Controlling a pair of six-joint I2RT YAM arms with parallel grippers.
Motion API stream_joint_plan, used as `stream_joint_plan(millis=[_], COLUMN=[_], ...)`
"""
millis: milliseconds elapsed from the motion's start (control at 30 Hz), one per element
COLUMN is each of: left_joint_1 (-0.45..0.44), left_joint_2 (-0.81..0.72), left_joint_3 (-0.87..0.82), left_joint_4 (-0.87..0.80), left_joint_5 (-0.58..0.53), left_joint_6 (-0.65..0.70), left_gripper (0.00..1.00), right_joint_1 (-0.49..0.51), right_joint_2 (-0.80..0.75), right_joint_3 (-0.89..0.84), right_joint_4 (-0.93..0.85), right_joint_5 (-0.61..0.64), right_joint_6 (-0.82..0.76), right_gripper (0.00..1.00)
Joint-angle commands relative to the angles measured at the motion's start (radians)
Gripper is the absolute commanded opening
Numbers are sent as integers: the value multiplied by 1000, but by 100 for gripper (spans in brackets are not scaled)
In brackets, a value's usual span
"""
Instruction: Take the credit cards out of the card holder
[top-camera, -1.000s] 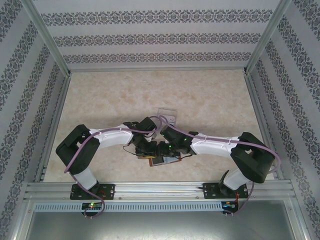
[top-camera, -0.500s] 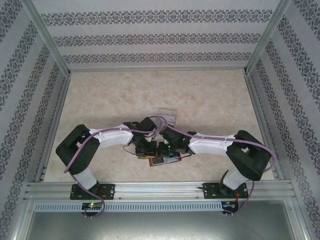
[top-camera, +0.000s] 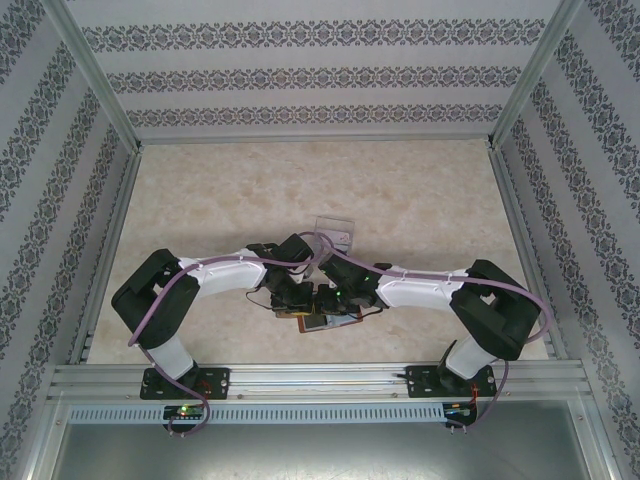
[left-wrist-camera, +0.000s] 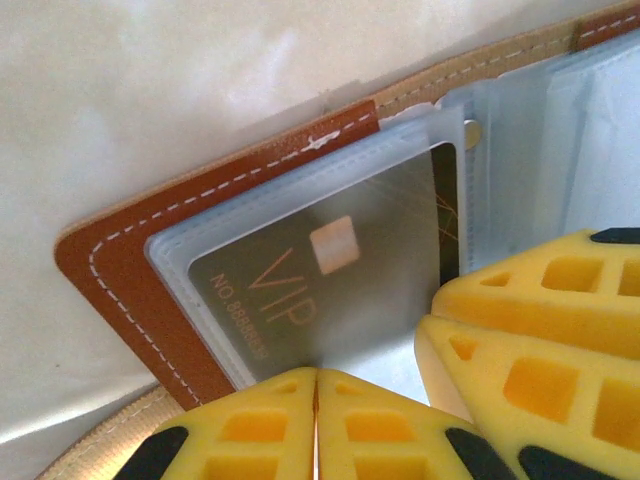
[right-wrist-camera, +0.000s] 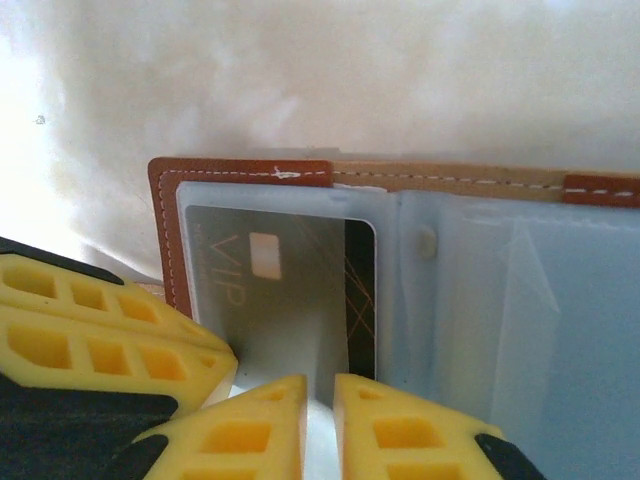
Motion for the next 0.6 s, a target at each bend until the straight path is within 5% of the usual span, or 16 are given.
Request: stream_joint_plan(millis=[0,567], left_joint_1=[-11,-11], left_joint_2=[12,23], left_joint_3=[22,46], left_joint_4=[-38,-77], left_joint_5=[-8,-33], left_joint_6=[18,36], left_gripper=[10,10], right_joint_1=[-12,-11], right_joint_2=[14,-23], right_joint_3=[11,43], right_joint_4=[-58,-141], right_joint_5=[42,79], right_joint_6=[-12,-35], right_gripper=[21,37])
